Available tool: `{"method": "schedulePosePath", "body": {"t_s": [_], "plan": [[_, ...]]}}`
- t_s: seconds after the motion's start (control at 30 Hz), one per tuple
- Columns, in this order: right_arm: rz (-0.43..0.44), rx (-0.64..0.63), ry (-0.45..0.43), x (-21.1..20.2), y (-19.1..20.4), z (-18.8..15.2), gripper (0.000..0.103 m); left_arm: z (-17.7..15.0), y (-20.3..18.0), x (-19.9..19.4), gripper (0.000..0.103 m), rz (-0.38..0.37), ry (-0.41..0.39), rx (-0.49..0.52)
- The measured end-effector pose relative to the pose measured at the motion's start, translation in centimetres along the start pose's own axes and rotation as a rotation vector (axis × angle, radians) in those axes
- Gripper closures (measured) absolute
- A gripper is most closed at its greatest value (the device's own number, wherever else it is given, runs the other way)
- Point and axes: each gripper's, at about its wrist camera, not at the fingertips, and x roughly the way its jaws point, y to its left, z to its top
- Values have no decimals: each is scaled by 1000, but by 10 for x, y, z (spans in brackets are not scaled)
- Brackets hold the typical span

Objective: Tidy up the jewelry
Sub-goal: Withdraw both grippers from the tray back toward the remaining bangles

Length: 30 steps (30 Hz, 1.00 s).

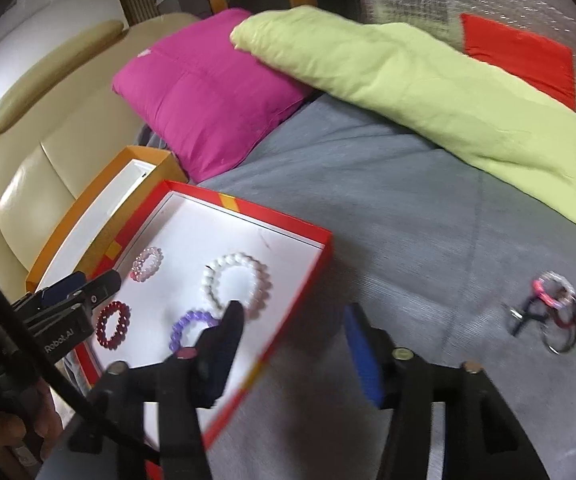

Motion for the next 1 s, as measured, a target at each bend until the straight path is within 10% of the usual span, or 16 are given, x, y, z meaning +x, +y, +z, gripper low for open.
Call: {"method": "schedulePosePath", "body": {"t_s": [0.67,1.0], "plan": [[-123,280,-9,-77,-177,-114,38,-79,-172,-33,37,-168,43,242],[-141,402,-24,-89,-235,-122,38,-101,-196,-14,37,-218,57,278]]}}
